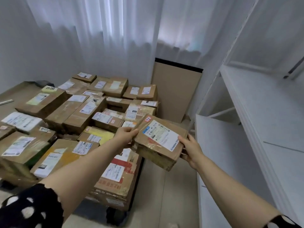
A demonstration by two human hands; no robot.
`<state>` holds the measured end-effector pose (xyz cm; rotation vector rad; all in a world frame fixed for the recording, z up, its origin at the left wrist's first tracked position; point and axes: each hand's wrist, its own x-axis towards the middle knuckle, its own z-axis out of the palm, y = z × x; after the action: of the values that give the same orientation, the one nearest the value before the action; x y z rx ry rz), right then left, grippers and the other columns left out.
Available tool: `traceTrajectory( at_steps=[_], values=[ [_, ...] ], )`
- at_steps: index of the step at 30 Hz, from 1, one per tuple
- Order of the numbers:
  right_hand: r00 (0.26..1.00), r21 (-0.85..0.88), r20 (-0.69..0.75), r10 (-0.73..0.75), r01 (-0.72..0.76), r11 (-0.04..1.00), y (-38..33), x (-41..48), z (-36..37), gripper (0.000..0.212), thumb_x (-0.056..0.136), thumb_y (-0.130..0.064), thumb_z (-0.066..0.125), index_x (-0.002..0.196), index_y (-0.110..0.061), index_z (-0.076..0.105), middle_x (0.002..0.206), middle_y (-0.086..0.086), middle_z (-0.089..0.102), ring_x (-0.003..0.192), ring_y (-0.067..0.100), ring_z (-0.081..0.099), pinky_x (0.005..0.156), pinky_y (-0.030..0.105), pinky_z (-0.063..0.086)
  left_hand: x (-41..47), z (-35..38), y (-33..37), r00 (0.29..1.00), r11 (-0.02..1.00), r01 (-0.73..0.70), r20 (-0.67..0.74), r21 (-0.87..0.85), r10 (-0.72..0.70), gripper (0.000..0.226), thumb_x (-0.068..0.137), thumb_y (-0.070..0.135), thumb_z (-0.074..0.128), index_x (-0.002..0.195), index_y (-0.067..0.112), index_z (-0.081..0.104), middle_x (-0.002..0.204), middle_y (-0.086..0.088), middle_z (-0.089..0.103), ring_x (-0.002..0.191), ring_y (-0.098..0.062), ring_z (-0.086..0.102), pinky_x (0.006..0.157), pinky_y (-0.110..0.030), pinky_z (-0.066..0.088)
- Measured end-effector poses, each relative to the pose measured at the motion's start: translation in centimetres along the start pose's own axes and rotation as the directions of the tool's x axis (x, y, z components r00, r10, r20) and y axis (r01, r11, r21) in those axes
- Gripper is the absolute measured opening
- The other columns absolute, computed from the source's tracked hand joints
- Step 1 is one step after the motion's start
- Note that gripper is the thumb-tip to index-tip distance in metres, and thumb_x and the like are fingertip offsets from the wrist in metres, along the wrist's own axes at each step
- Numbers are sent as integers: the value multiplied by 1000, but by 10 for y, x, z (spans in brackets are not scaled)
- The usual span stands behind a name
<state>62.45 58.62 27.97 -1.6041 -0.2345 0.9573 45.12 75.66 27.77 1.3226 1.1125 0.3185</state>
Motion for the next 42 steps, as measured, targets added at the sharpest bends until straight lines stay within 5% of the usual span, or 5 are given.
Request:
traceTrajectory(
  at_steps=[15, 21, 33, 37, 42],
  values=[
    [962, -158, 223, 154, -121, 980, -98, 324, 20, 25, 100, -22, 48, 124, -18, 47, 111, 6, 66, 106, 27, 63, 95, 56, 48, 241, 46, 88, 914, 971, 116, -359, -207, -186, 12, 85, 11, 53, 88, 10, 63, 81, -3, 59, 74, -18, 52, 66, -31, 43],
    [949, -245, 261, 178, -113, 963, -113, 419, 78, 22, 100, -27, 46, 118, -19, 54, 108, 2, 68, 100, 23, 65, 93, 48, 51, 323, 18, 96, 830, 962, 116, -509, -246, -231, 65, 70, 26, 65, 130, 7, 50, 122, -10, 57, 110, -26, 56, 90, -38, 51],
    [945, -471, 258, 199, -57, 880, -137, 596, 214, 27, 102, -27, 39, 125, -15, 49, 111, 2, 65, 104, 23, 61, 93, 46, 49, 493, -51, 89, 755, 963, 152, -602, -222, -258, 11, 88, 13, 56, 87, 22, 64, 94, -2, 63, 89, -22, 58, 80, -34, 46],
    [950, -597, 247, 189, -4, 802, -134, 645, 259, 27, 102, -27, 36, 117, -15, 55, 109, 8, 65, 98, 26, 64, 87, 45, 54, 532, -68, 82, 703, 949, 237, -638, -208, -315, 41, 93, 17, 55, 133, 12, 52, 124, -2, 57, 112, -23, 56, 96, -37, 47],
    [929, -688, 340, 149, 137, 713, -130, 701, 307, 24, 102, -22, 36, 112, -14, 56, 98, 2, 62, 77, 15, 60, 59, 27, 49, 574, -77, 62, 643, 917, 331, -658, -223, -392, 27, 92, 16, 55, 115, 7, 64, 107, -16, 67, 100, -34, 63, 81, -37, 50]
  ],
)
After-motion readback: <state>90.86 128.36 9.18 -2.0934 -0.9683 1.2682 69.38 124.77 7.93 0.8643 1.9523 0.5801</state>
